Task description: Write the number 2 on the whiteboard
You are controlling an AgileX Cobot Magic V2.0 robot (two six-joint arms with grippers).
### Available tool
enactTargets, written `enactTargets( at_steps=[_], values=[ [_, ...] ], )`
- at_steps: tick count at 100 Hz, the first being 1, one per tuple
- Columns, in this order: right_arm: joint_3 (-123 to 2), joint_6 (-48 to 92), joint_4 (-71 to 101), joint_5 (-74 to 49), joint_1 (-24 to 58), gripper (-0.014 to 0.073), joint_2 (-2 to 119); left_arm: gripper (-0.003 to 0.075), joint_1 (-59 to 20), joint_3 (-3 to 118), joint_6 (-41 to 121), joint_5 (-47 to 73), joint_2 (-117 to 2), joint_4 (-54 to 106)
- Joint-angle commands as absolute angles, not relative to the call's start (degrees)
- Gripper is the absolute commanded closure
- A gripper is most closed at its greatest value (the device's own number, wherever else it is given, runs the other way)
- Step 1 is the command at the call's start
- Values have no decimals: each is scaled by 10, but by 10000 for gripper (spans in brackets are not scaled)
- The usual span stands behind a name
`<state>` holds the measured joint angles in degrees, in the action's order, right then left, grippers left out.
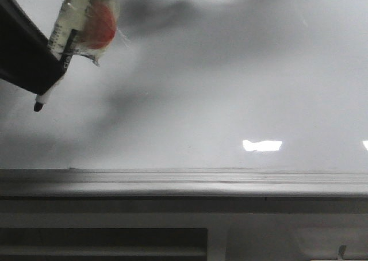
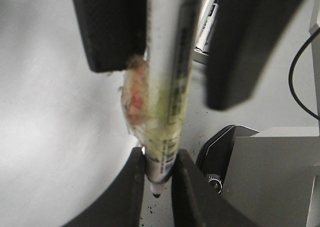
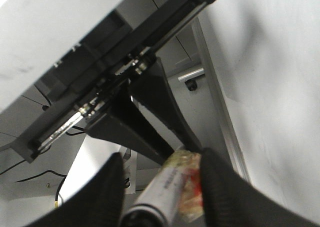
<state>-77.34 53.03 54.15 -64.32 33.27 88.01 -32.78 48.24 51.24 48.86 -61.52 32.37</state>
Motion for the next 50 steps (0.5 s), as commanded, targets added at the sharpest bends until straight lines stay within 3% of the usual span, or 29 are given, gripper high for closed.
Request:
enactTargets(
  at_steps=[1, 13, 28, 35, 50],
  values=[
    [-793, 532, 572, -650, 334, 480, 864, 741, -332, 502, 506, 468, -609, 344],
    [-793, 532, 572, -651, 334, 670, 864, 740, -332, 502, 506, 467, -609, 344],
    [-793, 532, 579, -665, 334, 662, 864, 713, -332, 504, 506, 468, -607, 352],
    [-793, 532, 579, -658, 334, 655, 864, 620, -332, 512, 506, 471, -607, 355],
    [-792, 516, 559, -605, 334, 655, 846, 306, -331, 534, 505, 473, -598, 361]
  ],
)
